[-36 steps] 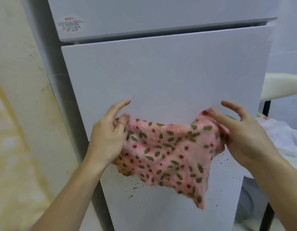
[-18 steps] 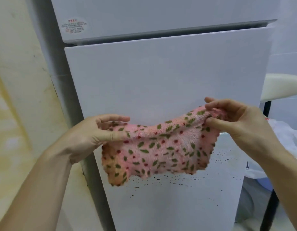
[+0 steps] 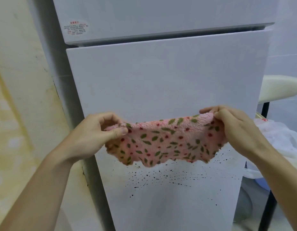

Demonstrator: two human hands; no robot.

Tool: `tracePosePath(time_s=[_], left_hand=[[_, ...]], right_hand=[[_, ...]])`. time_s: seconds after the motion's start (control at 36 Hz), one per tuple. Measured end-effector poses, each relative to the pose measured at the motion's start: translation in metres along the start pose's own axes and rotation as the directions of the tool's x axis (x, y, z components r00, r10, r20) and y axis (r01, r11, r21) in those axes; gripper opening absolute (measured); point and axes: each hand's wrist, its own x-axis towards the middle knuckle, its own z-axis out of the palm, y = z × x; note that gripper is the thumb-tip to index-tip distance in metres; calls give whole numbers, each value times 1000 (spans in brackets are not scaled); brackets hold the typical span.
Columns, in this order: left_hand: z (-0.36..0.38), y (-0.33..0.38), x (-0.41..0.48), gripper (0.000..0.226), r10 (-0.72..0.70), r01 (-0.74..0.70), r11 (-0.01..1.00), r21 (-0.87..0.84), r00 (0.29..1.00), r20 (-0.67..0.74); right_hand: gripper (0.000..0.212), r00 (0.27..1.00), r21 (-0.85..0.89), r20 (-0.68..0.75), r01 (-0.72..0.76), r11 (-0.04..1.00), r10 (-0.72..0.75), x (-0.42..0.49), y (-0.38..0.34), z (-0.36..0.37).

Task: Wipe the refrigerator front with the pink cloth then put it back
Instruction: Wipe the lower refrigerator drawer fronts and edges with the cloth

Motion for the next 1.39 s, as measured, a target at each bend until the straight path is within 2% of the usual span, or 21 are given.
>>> tracePosePath(time_s=[0.08, 0.11, 0.17, 0.22, 0.28, 0.36, 0.47, 0.58, 0.67, 0.75, 0.81, 0.86, 0.92, 0.97, 1.08, 1.17, 1.22, 1.25, 1.31, 1.39], left_hand=[[3, -2, 1, 18, -2, 12, 995, -102, 995, 103], [4, -3, 2, 19, -5, 22, 991, -133, 992, 122], [4, -5, 4, 21, -39, 70, 983, -170, 983, 180], [-1, -7, 4, 31, -85, 142, 973, -180, 953, 291], [-8, -12, 3, 44, -116, 187, 974, -130, 899, 421], [-8, -18, -2, 60, -147, 216, 975, -45, 790, 596], [3, -21, -5, 61, -95, 120, 993, 19, 673, 733], [-1, -15, -7, 41, -126, 130, 990, 55, 643, 755], [-10, -18, -8, 15, -140, 106, 990, 92, 664, 735], [-16, -22, -8, 23, -138, 138, 989, 58, 693, 708], [-16, -21, -8, 15, -132, 154, 988, 29, 718, 684], [-16, -23, -6, 18, -127, 129, 991, 44, 752, 647], [-16, -24, -4, 20, -121, 118, 992, 47, 759, 639], [-14, -24, -4, 6, -119, 158, 987, -2, 749, 652], [-11, -21, -3, 28, -110, 166, 986, -6, 678, 727], [-9, -22, -4, 45, -131, 156, 987, 34, 664, 736], [-7, -21, -7, 28, -132, 109, 991, 78, 677, 724], [-5, -22, -6, 30, -140, 106, 990, 93, 675, 725], [9, -21, -4, 47, -141, 172, 984, 40, 636, 759], [48, -16, -4, 63, -88, 265, 961, -77, 558, 825]], right_hand=[[52, 989, 154, 22, -149, 977, 147, -3, -8, 2], [57, 986, 176, 74, -162, 971, 151, -4, -9, 2], [63, 978, 105, 177, -127, 986, 108, -6, -11, 3], [50, 973, 85, 217, -103, 991, 82, -8, -14, 5], [34, 970, 165, 241, -72, 984, 31, -8, -16, 6], [22, 953, 210, 291, 17, 977, -79, -12, -21, 10], [26, 942, 157, 301, 103, 982, -147, -15, -35, 14], [44, 949, 40, 280, 136, 990, -142, -9, -35, 14], [76, 964, -111, 217, 179, 978, -152, -3, -25, 12], [72, 963, -176, 190, 224, 959, -191, -1, -18, 11], [73, 965, -145, 177, 219, 965, -192, -1, -16, 11], [79, 967, -99, 159, 217, 971, -200, 1, -12, 12], [70, 972, -41, 103, 217, 975, -212, 2, -10, 13], [66, 971, -15, 65, 231, 973, -230, 2, -9, 16], [64, 973, -23, 42, 230, 973, -229, 2, -9, 19], [79, 975, -54, 131, 188, 981, -180, 5, -10, 18], [72, 972, 47, 197, 121, 991, -128, 3, -14, 23], [66, 971, 148, 222, 52, 988, -85, 2, -16, 28], [56, 958, 328, 287, -106, 939, 8, 0, -18, 39], [56, 932, 349, 358, -196, 916, 63, 2, -16, 56]])
